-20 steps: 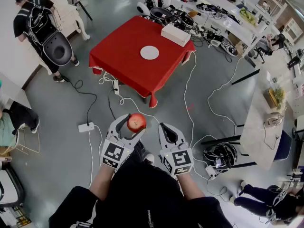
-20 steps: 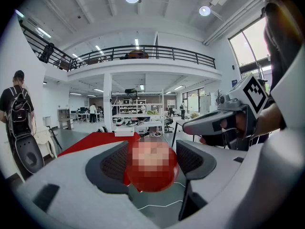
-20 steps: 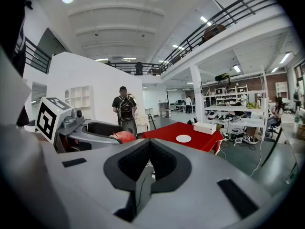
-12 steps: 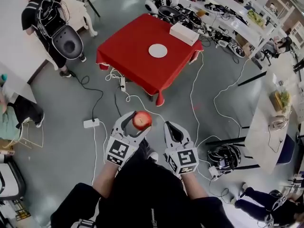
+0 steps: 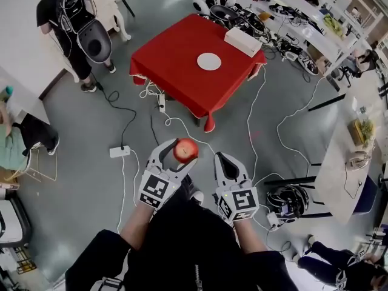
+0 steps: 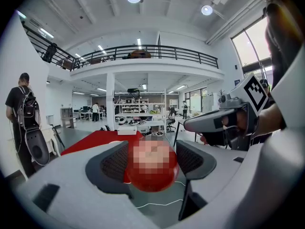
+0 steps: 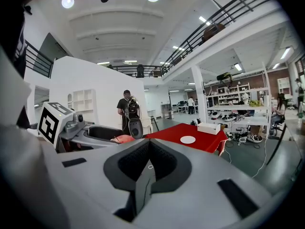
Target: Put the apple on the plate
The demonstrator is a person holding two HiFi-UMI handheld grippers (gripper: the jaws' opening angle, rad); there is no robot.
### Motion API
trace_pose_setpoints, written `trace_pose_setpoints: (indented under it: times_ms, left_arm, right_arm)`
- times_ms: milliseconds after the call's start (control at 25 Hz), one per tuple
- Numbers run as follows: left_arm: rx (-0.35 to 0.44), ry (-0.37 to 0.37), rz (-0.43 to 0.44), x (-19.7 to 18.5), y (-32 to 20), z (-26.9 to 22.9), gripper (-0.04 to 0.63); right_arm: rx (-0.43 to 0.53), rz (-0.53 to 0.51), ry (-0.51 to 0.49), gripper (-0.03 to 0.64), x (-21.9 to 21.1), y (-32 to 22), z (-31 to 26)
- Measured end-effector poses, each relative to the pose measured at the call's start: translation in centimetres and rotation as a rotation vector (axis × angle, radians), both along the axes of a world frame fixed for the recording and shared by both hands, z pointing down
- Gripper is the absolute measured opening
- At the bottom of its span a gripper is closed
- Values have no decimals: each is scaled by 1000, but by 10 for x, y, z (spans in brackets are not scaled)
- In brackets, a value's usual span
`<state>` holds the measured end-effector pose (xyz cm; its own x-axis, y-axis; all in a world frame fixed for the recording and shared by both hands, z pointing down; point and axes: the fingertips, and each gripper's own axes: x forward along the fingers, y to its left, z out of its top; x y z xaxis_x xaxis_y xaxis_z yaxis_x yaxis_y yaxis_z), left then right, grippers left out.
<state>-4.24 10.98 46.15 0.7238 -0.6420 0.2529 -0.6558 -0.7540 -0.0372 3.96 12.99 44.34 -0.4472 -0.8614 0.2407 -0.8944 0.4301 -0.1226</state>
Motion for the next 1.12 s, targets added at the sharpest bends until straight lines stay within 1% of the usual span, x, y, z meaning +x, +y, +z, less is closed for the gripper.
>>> trace_pose_setpoints:
  times_ms: [1120]
  left_arm:
    - [-16,-13,17,13,5,3,314]
  right_arm:
    - [-14,10,-12,11,9,5,-2]
